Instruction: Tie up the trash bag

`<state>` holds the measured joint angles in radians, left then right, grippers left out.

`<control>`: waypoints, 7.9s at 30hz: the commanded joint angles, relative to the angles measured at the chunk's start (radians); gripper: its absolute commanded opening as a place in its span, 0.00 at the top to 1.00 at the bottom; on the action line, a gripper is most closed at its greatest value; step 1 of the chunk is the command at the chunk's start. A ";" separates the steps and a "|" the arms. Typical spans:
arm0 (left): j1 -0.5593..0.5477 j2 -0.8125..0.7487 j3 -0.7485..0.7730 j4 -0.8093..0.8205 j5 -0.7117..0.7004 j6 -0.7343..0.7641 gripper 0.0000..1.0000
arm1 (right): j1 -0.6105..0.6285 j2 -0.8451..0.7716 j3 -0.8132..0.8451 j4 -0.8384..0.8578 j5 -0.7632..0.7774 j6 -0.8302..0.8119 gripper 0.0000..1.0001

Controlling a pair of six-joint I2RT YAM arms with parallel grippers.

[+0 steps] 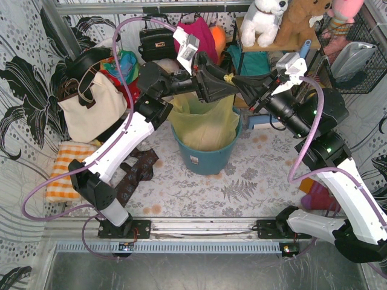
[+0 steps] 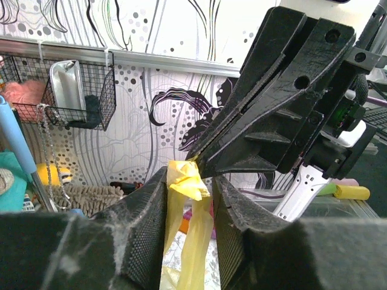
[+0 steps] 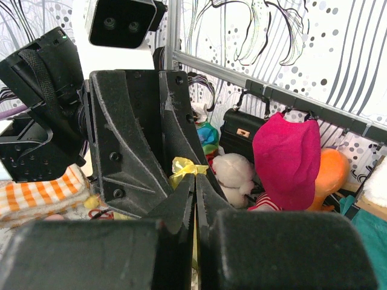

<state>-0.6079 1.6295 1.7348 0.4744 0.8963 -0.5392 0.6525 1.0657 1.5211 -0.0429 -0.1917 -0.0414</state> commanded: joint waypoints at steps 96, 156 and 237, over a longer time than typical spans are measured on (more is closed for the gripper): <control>-0.019 -0.360 -0.514 0.385 -0.018 -0.049 1.00 | 0.194 0.691 0.854 -0.377 -0.062 -0.002 1.00; 0.075 0.018 -0.057 0.705 0.058 -0.286 1.00 | -0.091 0.752 0.722 0.040 -0.509 0.935 1.00; -0.089 -0.446 -0.229 -0.198 -0.873 0.470 0.28 | -0.146 0.620 0.569 0.066 -0.438 0.731 0.48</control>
<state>-0.6994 1.2263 1.5043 0.2871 0.2035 -0.0990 0.5034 1.7672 2.0697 0.1051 -0.6857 0.7822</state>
